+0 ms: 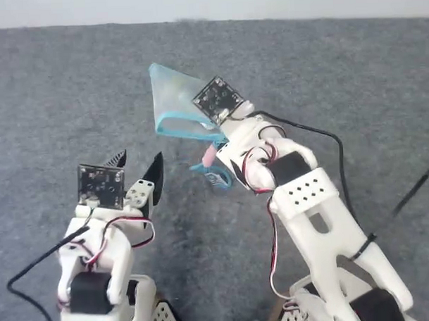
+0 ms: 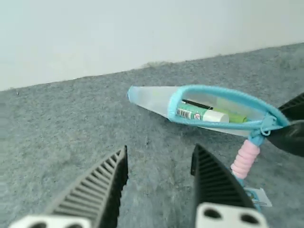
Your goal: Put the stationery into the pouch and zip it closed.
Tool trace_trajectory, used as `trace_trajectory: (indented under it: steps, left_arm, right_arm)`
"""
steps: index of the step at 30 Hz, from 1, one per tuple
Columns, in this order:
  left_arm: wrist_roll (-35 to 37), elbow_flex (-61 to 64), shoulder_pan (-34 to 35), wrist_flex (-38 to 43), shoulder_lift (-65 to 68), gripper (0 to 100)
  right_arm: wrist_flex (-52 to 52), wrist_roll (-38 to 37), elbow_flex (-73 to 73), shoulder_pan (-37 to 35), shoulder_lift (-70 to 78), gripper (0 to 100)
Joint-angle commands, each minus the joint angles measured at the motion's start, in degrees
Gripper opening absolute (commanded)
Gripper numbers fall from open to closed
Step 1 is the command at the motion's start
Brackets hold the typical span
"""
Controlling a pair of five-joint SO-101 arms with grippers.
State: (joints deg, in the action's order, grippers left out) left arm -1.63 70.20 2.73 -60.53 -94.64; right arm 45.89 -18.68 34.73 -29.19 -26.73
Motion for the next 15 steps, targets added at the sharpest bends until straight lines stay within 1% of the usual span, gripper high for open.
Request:
trace_trajectory:
  steps: [1, 4, 7, 9, 11, 15]
  left_arm:
    - [0.5, -4.8, -0.1, -4.2, 0.6, 21]
    - [-2.3, -4.1, -1.8, -5.2, 0.7, 15]
    - [-2.9, -1.1, -7.9, -4.2, 1.0, 9]
    - [-3.5, 1.5, -11.2, -1.2, 1.1, 11]
    - [-4.0, 4.0, -13.4, 0.7, 1.1, 15]
    - [-3.8, 5.6, -14.5, 2.0, 1.1, 25]
  right_arm:
    - [2.2, 2.6, -6.4, 2.3, -0.4, 0.7]
    - [6.5, 4.1, -11.6, 2.9, -0.4, 0.7]
    - [11.6, 5.3, -16.4, 2.9, -0.5, 0.7]
    - [14.2, 5.5, -17.6, 2.3, -0.7, 0.7]
    - [16.0, 5.5, -17.3, 0.7, -1.1, 0.7]
    - [18.2, 5.6, -15.3, -3.3, -1.2, 0.7]
